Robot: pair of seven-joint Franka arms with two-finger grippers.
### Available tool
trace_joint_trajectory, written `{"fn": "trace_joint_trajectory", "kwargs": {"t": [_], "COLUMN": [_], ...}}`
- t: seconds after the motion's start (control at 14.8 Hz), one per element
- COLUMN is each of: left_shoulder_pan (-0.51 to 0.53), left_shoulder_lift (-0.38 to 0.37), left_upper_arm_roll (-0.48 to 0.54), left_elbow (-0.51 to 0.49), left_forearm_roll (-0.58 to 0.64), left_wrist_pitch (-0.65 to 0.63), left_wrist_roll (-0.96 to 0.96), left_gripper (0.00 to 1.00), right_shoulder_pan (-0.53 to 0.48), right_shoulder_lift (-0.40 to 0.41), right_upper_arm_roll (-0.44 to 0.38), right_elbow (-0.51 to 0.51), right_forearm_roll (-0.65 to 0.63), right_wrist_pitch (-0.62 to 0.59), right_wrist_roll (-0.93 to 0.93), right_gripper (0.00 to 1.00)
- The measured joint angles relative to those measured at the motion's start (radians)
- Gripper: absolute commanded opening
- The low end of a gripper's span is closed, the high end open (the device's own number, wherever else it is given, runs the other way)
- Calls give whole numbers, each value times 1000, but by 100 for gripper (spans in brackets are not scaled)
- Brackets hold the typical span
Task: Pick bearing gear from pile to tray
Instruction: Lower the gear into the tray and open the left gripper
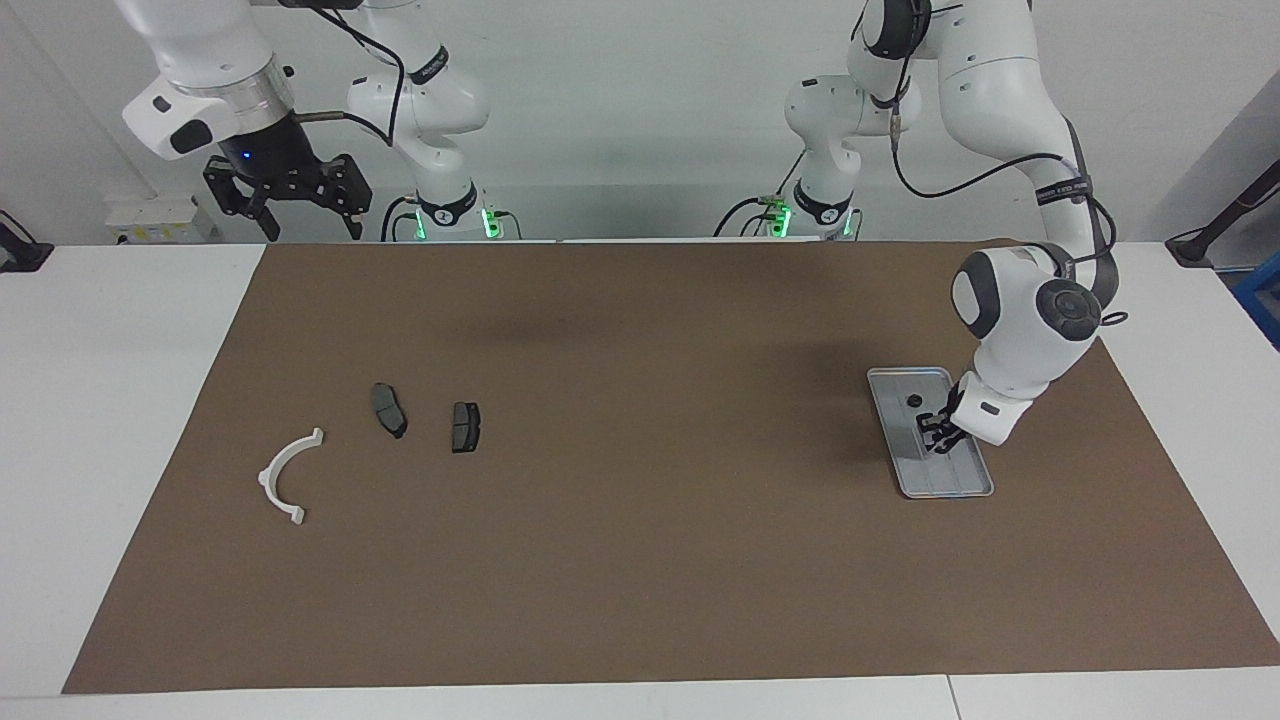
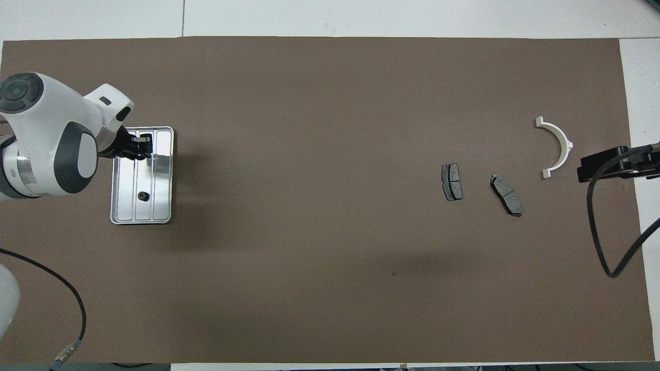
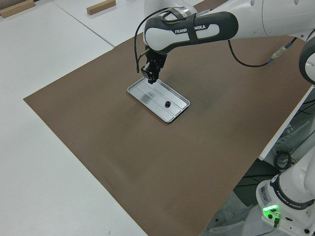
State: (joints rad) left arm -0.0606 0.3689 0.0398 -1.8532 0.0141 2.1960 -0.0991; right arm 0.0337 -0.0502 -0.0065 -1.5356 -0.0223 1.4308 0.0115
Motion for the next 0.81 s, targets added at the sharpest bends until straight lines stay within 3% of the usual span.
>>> {"fn": "trace_joint_trajectory", "kwargs": {"t": [0.47, 0.54, 0.61, 0.67, 0.81], "left_shoulder_pan": [15, 16, 16, 16, 16], "left_shoulder_lift": [-13, -17, -20, -21, -26], "left_upper_arm_roll": [0, 0, 0, -1, -2], "left_elbow": [-67, -80, -89, -93, -91], "left_forearm_roll": [0, 0, 0, -2, -22], "left_wrist_pitch": [61, 71, 78, 82, 80], "left_wrist_roll": [0, 0, 0, 0, 0], "left_gripper": [0, 27, 79, 100, 100], "right_shoulder_pan": [-1, -1, -1, -1, -1], "right_shoulder_lift": [21, 21, 21, 21, 21], "right_upper_arm_roll": [-6, -6, -6, -6, -6], "right_elbow": [-23, -23, -23, -23, -23], "right_forearm_roll": [-4, -5, -5, -5, -5], "right_wrist_pitch": [75, 77, 78, 78, 79], "right_wrist_roll": [0, 0, 0, 0, 0], "right_gripper": [100, 100, 100, 100, 100]}}
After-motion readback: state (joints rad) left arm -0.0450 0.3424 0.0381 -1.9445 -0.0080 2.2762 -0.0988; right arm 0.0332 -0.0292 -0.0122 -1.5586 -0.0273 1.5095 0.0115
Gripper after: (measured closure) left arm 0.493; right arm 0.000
